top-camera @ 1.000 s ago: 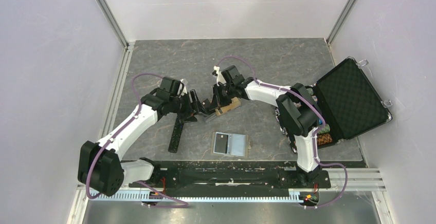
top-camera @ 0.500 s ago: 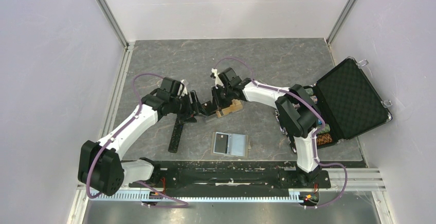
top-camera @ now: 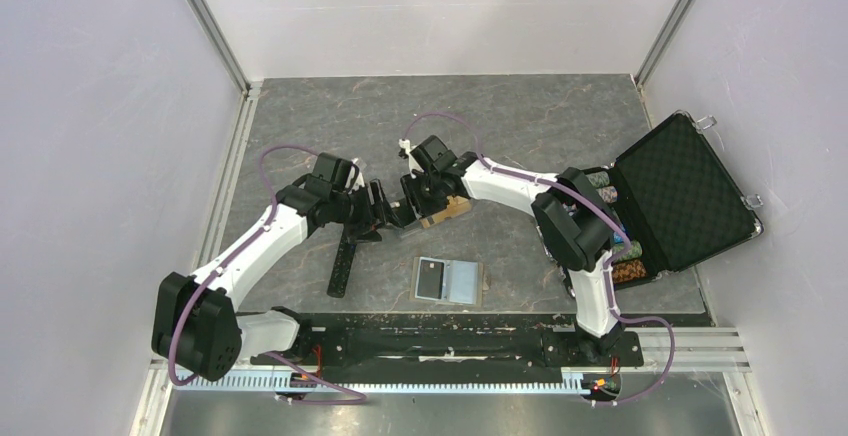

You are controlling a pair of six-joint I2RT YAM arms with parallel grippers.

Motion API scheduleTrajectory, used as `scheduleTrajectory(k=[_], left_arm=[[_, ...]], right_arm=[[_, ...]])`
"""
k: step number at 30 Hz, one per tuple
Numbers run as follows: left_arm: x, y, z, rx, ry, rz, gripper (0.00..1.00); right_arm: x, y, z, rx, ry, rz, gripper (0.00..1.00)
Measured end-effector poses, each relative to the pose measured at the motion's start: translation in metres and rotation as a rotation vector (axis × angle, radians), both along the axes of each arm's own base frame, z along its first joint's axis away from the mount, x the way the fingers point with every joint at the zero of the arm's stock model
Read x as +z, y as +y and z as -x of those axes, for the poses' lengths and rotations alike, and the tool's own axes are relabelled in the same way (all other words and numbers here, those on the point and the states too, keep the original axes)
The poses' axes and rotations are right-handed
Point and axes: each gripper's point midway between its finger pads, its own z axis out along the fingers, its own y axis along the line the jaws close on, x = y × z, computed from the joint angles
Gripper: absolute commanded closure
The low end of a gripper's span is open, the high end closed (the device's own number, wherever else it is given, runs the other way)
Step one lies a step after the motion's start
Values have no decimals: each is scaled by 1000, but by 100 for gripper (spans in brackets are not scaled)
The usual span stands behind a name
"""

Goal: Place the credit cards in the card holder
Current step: Pick up the credit card from the storage box.

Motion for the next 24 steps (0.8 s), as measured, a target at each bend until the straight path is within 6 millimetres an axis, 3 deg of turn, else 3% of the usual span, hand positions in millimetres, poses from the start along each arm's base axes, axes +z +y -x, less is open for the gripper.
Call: scheduleTrajectory(k=[2,6,11,18,22,24], left_arm=[[-1,0,1,0,3,-1,30],[-1,1,1,0,5,-2,30],[-2,1,1,0,5,-3,30],[-6,2,4,0,17,-8,30],[-7,2,5,0,20,-10,30],[-7,3,5,1,19,-12,30]], right_arm=[[0,0,1,6,-7,11,66],[2,4,0,19,-9,15,88],[5,2,-3,14,-25,39,100],[7,0,0,25,-47,89,99],[7,1,2,32,-44,88,74],[7,2,2,30,-39,84,66]])
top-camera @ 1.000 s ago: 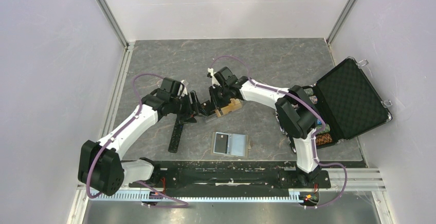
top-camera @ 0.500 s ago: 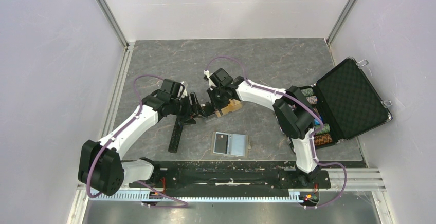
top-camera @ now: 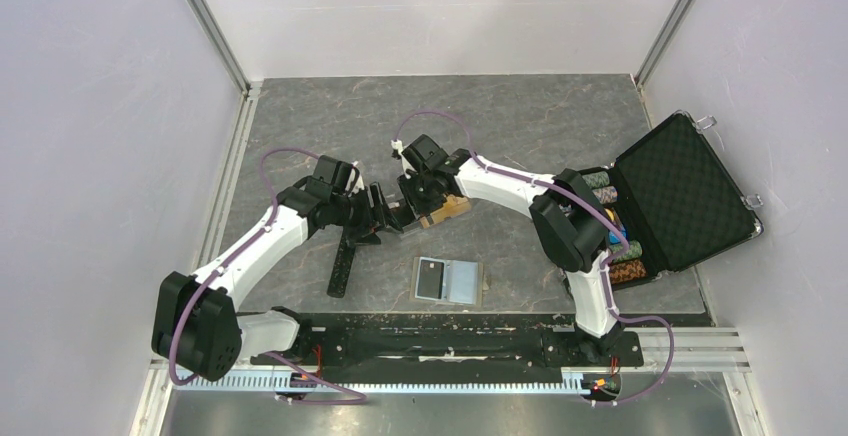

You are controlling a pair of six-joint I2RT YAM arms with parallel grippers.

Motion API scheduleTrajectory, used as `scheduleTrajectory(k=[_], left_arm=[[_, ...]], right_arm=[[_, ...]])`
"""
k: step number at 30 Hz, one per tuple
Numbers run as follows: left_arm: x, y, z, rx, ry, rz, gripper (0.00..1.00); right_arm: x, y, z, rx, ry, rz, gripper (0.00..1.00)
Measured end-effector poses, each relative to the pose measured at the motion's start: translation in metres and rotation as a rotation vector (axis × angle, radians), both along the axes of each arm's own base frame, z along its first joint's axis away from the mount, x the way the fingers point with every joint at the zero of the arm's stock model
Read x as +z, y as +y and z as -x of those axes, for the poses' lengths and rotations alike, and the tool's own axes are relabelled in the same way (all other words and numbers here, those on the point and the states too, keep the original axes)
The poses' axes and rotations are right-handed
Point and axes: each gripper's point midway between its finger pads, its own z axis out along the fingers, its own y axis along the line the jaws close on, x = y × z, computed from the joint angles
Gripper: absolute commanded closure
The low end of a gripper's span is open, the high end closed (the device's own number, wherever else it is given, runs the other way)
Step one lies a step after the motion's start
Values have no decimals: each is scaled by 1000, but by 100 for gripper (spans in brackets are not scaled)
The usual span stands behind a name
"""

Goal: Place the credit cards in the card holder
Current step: Pick up the credit card from the storage box.

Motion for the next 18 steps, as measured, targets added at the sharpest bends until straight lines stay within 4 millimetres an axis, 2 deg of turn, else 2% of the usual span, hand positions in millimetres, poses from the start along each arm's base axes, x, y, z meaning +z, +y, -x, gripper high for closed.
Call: scheduleTrajectory(k=[2,7,18], left_arm=[[0,0,0,0,0,-1,34],[-5,5,-4,9,-13,-39,45],[-33,14,-41,37,21,-197,46]], right_arm=[[1,1,0,0,3,-7,65],[2,5,2,4,16,-26,74],[0,7,2,-1,41,-50,78]])
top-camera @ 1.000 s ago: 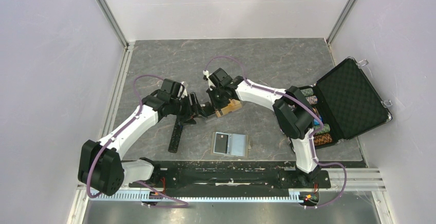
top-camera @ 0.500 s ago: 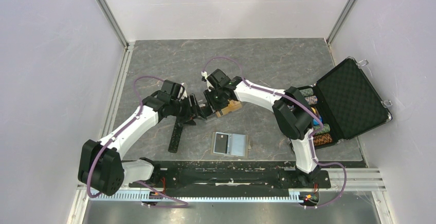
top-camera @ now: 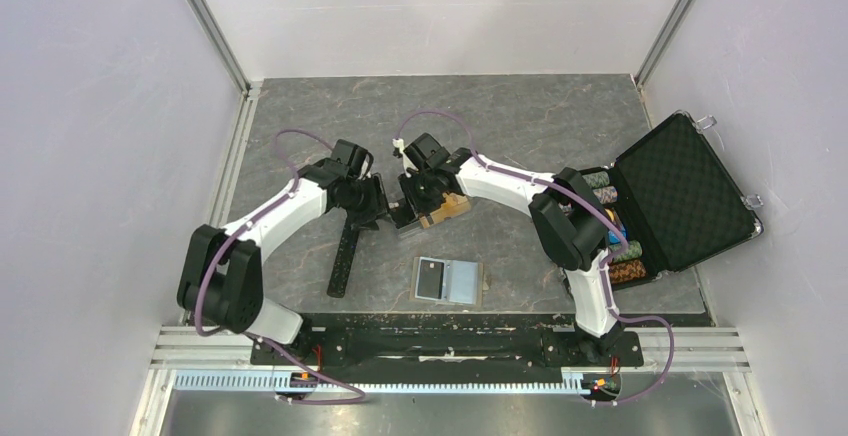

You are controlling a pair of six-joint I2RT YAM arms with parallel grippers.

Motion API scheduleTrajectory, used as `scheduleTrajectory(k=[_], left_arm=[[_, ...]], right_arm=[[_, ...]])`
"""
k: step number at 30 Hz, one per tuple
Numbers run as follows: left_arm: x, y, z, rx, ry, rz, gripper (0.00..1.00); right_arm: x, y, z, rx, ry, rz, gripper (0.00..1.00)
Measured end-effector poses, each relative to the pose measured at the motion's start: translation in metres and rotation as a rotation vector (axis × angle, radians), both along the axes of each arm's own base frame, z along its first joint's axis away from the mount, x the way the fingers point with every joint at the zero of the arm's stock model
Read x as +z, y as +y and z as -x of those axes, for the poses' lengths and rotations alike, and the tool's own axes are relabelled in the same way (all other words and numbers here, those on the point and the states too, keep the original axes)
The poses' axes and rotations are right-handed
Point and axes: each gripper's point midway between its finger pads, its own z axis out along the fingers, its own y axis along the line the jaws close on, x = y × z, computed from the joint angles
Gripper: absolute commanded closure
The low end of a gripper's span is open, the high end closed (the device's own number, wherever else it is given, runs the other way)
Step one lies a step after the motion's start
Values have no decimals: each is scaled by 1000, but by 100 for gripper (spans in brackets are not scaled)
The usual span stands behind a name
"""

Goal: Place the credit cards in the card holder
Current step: Pick up the credit card from the storage box.

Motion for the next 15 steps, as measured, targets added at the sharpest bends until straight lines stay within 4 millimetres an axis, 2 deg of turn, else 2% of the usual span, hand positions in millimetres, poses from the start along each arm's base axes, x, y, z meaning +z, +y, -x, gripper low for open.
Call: scheduleTrajectory(k=[3,7,11,15], left_arm=[[-4,-1,-9,8,0,-16,50],[-15,-2,-19,11,15,-34,70],[-25,-2,-24,10,28,-58,79],[-26,2,-26,12,24,-80,90]], right_arm=[[0,0,0,-2,5,-2,83],[-1,2,-1,-4,8,-17,90],[-2,5,1,-7,15,-36,95],[-1,8,3,-16,24,-63,97]])
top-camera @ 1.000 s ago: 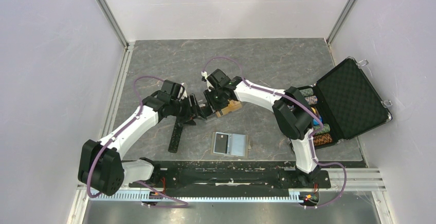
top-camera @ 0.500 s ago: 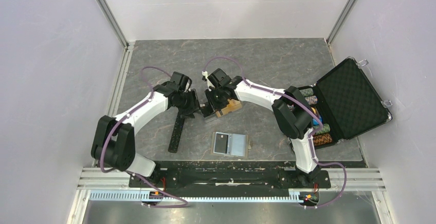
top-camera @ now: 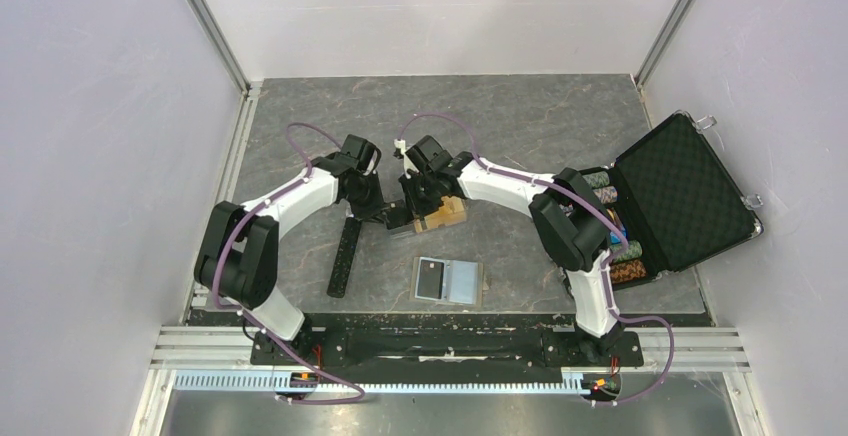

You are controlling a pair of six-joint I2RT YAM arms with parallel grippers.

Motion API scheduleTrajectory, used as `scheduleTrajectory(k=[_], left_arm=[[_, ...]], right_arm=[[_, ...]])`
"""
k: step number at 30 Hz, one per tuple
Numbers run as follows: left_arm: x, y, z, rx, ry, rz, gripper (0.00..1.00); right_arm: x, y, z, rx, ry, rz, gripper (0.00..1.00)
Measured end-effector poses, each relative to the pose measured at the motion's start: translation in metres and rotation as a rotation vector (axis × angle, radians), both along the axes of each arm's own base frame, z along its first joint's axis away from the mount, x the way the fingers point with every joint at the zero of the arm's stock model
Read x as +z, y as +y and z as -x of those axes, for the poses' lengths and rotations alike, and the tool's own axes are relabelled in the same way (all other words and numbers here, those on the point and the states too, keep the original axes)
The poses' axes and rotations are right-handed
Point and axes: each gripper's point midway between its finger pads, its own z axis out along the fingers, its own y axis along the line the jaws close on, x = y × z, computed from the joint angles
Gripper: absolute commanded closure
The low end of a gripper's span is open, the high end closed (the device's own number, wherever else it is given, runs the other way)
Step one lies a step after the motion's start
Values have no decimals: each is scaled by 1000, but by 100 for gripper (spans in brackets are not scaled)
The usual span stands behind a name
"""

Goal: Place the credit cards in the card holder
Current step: Pick up the credit card from the storage box.

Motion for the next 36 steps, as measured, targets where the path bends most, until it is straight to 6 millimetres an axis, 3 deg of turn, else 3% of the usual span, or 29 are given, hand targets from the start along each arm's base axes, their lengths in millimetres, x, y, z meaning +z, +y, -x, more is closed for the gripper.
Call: scheduleTrajectory(k=[4,16,24,36], left_arm=[[0,5,-2,-8,-14,-30,97],[0,10,-2,-15,-16,-61,98],[0,10,-2,-20,-17,-64,98],[0,9,0,-28,-18,-69,98]], right_arm=[[3,3,4,-1,17,-18,97],[23,7,2,-12,-5,-61,93],[23,6,0,-26,-13,-56,75],[3,9,6,-12,25,-35,90]])
